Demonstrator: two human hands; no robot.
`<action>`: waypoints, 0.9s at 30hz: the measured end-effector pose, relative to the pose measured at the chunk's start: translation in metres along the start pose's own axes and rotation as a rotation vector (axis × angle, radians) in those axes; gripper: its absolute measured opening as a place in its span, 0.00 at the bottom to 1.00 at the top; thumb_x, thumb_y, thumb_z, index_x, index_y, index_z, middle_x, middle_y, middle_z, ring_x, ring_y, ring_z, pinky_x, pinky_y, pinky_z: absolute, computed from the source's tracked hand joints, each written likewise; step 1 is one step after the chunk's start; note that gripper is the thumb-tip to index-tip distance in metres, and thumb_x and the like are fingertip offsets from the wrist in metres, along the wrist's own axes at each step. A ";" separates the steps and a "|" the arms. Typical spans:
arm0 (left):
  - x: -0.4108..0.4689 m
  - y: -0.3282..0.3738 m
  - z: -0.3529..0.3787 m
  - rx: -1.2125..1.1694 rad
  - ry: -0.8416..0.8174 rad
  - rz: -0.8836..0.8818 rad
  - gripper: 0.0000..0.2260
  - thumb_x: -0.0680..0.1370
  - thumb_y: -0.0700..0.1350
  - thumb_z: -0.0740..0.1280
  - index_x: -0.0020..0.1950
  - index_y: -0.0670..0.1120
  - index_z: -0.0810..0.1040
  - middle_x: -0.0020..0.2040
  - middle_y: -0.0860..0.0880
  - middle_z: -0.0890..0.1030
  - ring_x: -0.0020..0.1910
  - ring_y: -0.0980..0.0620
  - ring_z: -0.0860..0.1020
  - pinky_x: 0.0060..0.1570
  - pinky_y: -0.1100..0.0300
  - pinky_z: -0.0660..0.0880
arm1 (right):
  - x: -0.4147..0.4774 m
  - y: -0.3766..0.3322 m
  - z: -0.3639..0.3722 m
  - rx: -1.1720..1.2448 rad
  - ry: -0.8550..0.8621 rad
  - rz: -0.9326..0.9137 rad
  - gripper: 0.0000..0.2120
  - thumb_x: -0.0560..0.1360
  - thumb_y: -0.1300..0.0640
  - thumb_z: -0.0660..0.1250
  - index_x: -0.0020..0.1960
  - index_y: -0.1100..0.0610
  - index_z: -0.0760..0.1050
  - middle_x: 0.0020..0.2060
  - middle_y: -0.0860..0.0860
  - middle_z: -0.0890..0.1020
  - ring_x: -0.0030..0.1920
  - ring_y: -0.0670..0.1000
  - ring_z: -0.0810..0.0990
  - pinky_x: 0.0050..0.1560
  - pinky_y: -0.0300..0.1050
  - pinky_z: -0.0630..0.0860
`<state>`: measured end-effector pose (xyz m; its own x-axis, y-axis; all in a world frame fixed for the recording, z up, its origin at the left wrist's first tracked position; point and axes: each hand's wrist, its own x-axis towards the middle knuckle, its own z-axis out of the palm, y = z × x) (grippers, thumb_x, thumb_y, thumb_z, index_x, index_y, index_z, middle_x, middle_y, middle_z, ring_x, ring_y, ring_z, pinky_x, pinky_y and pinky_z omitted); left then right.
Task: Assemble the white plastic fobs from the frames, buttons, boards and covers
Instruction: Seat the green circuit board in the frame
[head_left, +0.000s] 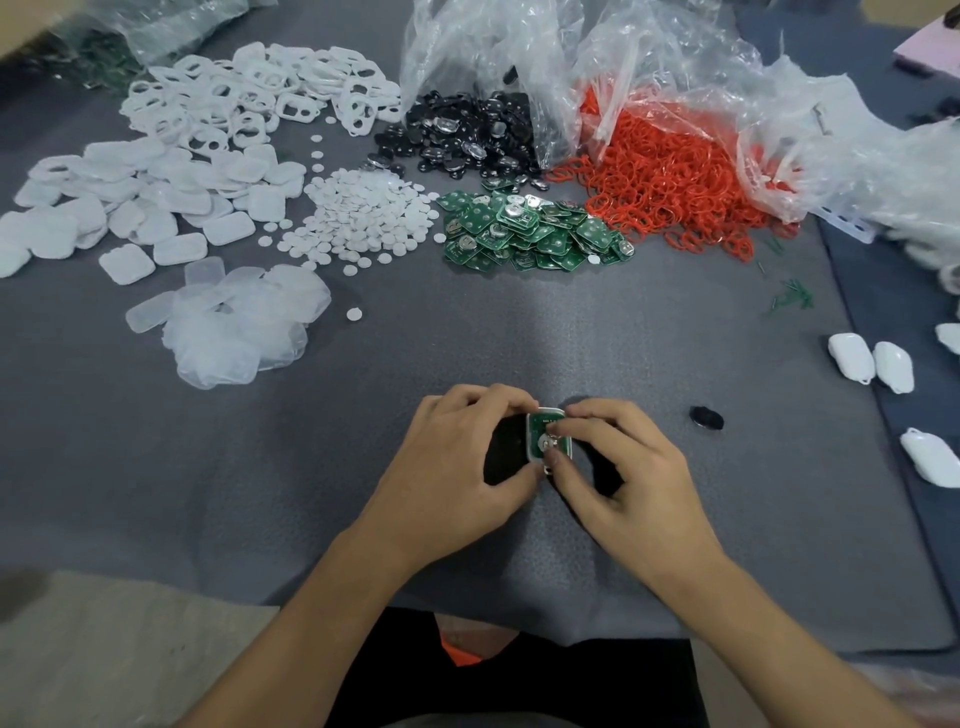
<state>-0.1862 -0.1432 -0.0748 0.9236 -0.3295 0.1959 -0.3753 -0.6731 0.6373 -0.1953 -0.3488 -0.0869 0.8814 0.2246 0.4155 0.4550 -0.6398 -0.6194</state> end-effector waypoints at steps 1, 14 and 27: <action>0.000 0.000 0.000 -0.002 -0.001 0.001 0.19 0.75 0.59 0.69 0.64 0.59 0.73 0.61 0.65 0.77 0.65 0.64 0.70 0.66 0.64 0.61 | 0.000 0.000 0.000 0.000 0.000 0.000 0.10 0.76 0.57 0.73 0.57 0.54 0.82 0.57 0.44 0.78 0.60 0.45 0.79 0.62 0.37 0.73; -0.007 0.007 -0.007 -0.228 0.071 -0.038 0.20 0.76 0.50 0.73 0.68 0.53 0.76 0.65 0.60 0.78 0.65 0.62 0.73 0.68 0.62 0.66 | 0.001 -0.021 -0.007 -0.052 0.117 0.014 0.11 0.77 0.54 0.69 0.58 0.55 0.82 0.56 0.45 0.79 0.58 0.45 0.80 0.62 0.34 0.70; -0.002 -0.072 -0.118 -0.355 0.912 -0.534 0.07 0.79 0.39 0.71 0.51 0.51 0.81 0.44 0.58 0.83 0.42 0.63 0.81 0.41 0.74 0.73 | 0.145 -0.150 0.125 0.158 -0.157 0.117 0.12 0.77 0.52 0.69 0.60 0.47 0.80 0.51 0.40 0.80 0.49 0.37 0.78 0.52 0.28 0.73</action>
<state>-0.1516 -0.0157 -0.0332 0.7259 0.6535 0.2148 -0.0040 -0.3082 0.9513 -0.1198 -0.1289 -0.0171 0.9327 0.2747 0.2337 0.3516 -0.5478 -0.7591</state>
